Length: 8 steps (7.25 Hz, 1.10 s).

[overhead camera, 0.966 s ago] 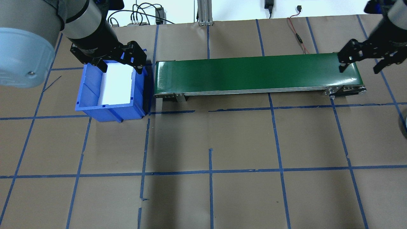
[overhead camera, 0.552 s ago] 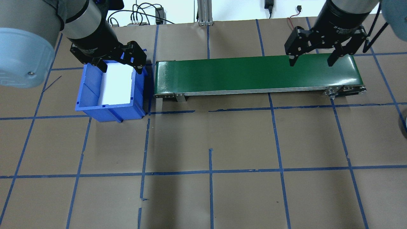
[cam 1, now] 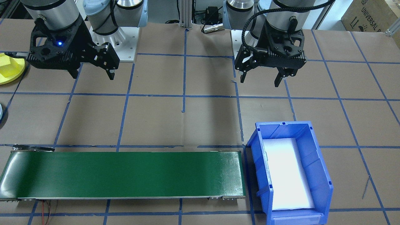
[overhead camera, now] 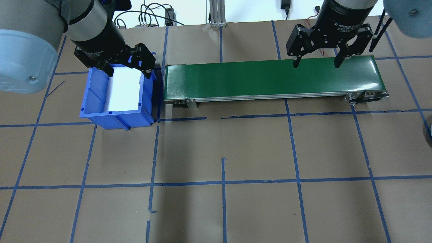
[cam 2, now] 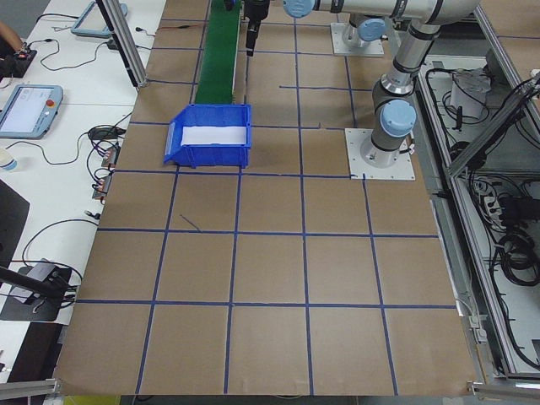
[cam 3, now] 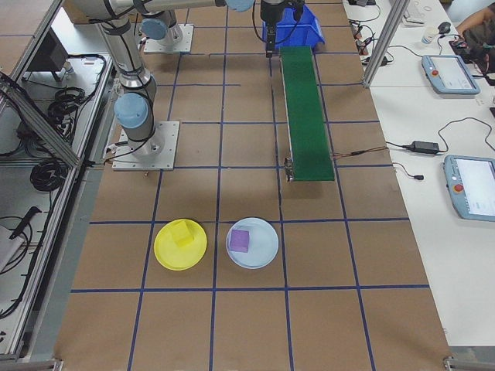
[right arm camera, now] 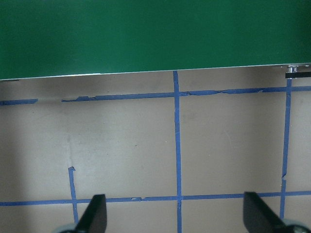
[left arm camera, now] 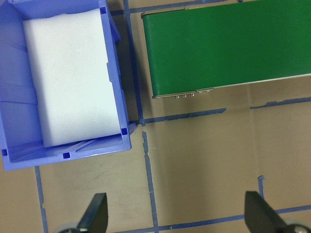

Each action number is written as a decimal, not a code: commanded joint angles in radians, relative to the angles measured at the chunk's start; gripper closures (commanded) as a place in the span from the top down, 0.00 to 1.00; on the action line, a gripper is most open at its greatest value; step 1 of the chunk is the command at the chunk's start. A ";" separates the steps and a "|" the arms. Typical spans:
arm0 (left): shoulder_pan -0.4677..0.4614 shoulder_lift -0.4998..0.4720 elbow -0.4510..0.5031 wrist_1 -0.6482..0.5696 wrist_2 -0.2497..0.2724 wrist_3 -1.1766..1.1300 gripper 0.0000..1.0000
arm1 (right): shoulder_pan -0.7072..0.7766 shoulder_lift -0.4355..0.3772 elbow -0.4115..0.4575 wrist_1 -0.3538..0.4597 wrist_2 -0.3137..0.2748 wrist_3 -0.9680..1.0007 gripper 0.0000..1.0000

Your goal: Move block left to right into plate

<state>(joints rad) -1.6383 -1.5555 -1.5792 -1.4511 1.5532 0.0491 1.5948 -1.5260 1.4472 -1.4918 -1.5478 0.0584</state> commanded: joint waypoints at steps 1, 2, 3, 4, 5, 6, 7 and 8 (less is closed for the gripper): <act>0.000 0.000 0.001 0.000 -0.001 0.000 1.00 | -0.003 0.012 -0.017 -0.004 0.005 -0.003 1.00; 0.000 0.000 0.001 0.000 0.001 0.000 1.00 | -0.003 0.017 -0.024 -0.002 -0.001 -0.003 1.00; 0.000 0.000 -0.001 0.000 -0.001 0.000 1.00 | -0.003 0.017 -0.024 -0.001 0.000 -0.003 1.00; 0.000 0.000 0.001 0.000 0.001 0.000 1.00 | -0.003 0.017 -0.024 -0.001 0.000 -0.003 1.00; 0.000 0.000 -0.001 0.000 -0.001 0.000 1.00 | -0.004 0.017 -0.024 -0.002 -0.001 -0.003 1.00; 0.000 0.000 -0.001 0.000 -0.001 0.000 1.00 | -0.006 0.017 -0.021 -0.002 -0.003 -0.003 1.00; 0.000 0.000 0.001 0.000 -0.001 0.000 1.00 | -0.007 0.017 -0.019 -0.002 -0.005 -0.003 1.00; 0.000 0.000 0.001 0.000 -0.001 0.000 1.00 | -0.010 0.017 -0.018 -0.002 -0.006 -0.003 1.00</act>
<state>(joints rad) -1.6383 -1.5555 -1.5791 -1.4512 1.5524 0.0491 1.5876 -1.5095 1.4276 -1.4940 -1.5520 0.0552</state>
